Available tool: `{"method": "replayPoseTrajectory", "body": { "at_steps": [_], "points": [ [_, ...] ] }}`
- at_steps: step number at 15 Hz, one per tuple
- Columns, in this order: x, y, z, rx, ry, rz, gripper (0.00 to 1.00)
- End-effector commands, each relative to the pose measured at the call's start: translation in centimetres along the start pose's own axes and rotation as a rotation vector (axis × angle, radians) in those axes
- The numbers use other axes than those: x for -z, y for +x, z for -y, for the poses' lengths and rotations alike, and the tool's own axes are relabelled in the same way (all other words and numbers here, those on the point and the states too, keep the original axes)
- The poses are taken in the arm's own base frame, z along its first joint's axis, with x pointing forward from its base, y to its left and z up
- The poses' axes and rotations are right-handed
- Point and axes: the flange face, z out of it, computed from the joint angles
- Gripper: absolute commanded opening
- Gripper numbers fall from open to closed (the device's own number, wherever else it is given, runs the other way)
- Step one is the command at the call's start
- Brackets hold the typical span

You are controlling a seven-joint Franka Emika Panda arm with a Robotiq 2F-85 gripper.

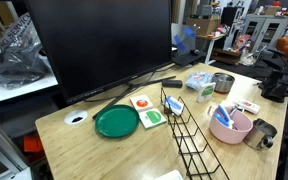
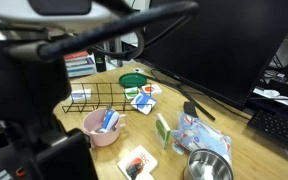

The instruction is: Move the silver bowl to the left side of the pink bowl

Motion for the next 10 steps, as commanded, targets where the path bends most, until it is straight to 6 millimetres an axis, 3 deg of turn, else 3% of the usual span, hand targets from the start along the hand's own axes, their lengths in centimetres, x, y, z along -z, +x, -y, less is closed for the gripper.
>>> {"method": "replayPoseTrajectory", "body": {
  "at_steps": [1, 5, 10],
  "points": [
    [0.0, 0.0, 0.0, 0.0, 0.001, 0.002, 1.0],
    [0.1, 2.1, 1.7, 0.098, 0.064, -0.039, 1.0],
    [-0.3, 6.1, 4.3, 0.16, 0.119, -0.09, 1.0]
  ]
}}
